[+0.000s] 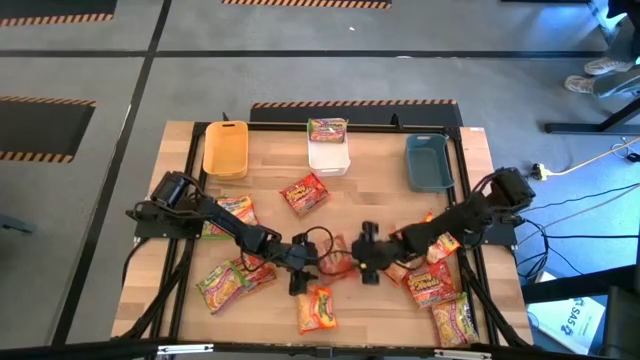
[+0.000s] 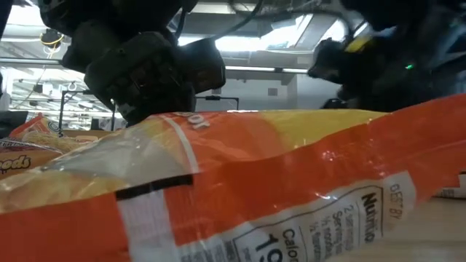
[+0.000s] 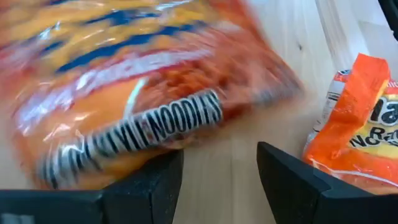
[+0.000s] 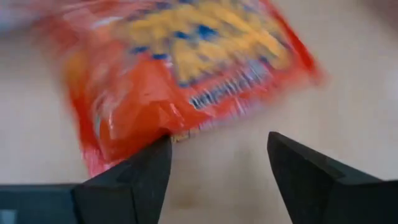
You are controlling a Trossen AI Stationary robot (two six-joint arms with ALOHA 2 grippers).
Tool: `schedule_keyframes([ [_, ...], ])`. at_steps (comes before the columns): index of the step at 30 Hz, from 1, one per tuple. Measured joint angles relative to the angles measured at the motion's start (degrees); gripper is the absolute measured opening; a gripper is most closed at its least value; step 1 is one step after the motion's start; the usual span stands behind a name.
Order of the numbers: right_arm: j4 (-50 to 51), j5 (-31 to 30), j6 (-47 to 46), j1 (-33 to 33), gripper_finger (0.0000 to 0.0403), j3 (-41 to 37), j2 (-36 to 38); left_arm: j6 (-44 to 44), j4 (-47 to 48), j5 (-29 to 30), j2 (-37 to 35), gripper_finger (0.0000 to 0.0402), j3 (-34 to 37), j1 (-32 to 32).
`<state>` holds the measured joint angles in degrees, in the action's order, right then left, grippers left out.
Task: Sort Maruchan noodles
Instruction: Put the red noodle pack into the blue bin
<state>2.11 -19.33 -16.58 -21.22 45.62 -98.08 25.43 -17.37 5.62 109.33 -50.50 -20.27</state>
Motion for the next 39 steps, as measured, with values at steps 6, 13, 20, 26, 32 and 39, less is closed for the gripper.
schedule_keyframes([
  [6,20.2,-4.4,-0.3,2.4,0.025,6.7,3.4,0.0,8.0,-4.2,-3.3,0.0198,-0.2,0.5],
  [13,21.7,-3.7,-1.7,0.6,0.025,4.8,11.9,0.1,14.8,-3.0,-12.4,0.0198,-0.2,0.5],
  [20,-4.4,7.6,-3.7,6.1,0.025,-4.7,14.5,2.8,1.5,8.0,-12.4,0.0198,-0.3,-1.9],
  [26,-11.6,17.7,-8.7,11.4,0.025,-7.1,11.1,2.6,1.1,13.5,-7.0,0.0198,-0.1,-3.0],
  [32,-13.1,12.1,-5.4,11.9,0.025,-7.1,9.0,4.3,-0.4,16.5,0.0,0.0198,-0.2,-3.2],
  [39,-15.1,12.2,-6.8,12.2,0.025,-7.1,8.5,4.3,-1.3,16.9,3.6,0.0198,-0.3,-3.2],
])
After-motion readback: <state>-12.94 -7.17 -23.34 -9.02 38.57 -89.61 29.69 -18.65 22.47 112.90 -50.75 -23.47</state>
